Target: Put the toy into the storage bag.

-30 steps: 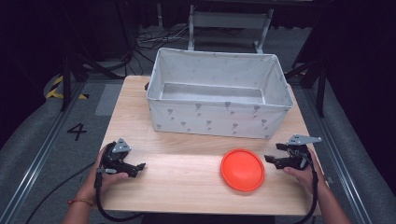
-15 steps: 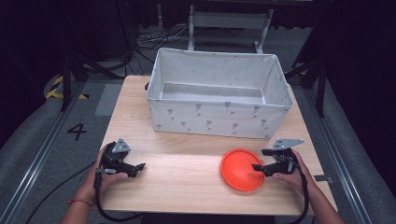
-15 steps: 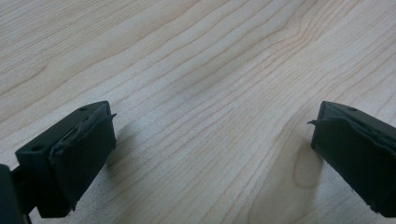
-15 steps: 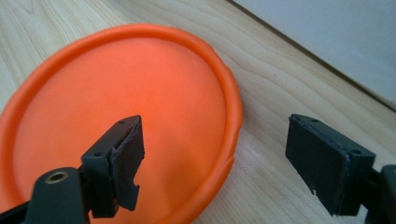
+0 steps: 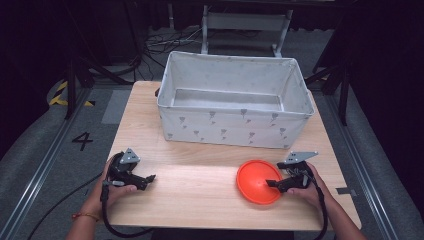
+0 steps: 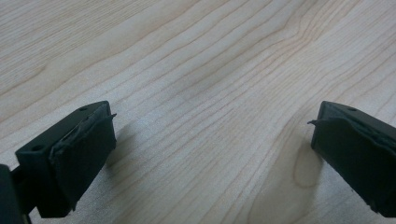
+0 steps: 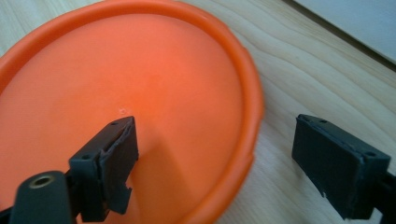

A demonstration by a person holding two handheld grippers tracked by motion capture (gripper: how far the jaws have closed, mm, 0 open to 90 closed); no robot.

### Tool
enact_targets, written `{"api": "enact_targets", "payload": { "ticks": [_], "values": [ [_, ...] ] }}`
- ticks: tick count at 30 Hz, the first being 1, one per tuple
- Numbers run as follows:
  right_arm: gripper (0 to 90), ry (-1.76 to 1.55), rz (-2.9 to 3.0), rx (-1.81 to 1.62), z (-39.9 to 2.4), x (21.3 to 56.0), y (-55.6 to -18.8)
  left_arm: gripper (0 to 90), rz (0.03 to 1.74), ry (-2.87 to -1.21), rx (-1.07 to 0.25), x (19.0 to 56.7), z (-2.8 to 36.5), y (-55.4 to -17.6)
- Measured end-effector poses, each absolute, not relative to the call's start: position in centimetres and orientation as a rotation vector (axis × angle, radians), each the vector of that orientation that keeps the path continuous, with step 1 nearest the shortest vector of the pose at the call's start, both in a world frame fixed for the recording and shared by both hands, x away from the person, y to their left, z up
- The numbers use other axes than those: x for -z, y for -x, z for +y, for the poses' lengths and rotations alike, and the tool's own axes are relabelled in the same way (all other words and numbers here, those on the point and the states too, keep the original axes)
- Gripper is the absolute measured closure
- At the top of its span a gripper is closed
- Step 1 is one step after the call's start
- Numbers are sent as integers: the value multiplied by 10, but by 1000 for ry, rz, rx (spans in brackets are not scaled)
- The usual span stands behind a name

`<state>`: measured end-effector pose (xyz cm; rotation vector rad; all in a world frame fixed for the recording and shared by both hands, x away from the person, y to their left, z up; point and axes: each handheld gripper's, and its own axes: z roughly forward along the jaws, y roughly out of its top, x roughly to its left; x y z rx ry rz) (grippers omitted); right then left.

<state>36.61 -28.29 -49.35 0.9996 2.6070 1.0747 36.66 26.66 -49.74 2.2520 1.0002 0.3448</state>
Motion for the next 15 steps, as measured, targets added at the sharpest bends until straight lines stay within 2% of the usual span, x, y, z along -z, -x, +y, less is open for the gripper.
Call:
{"api": "enact_targets", "payload": {
  "ticks": [8, 9, 12, 15],
  "values": [
    [168, -877, 2679, -1017, -269, 491, -361, 2, 999, -2251, -344, 498, 267, -367],
    [189, -878, 2682, -1008, -268, 490, -361, 2, 999, -2251, -344, 498, 267, -367],
    [342, -925, 2675, -1028, -271, 487, -364, 2, 1002, -2251, -340, 498, 266, -366],
    [416, -959, 2667, -1047, -271, 486, -366, 2, 1008, -2247, -337, 498, 266, -366]
  ]
}}
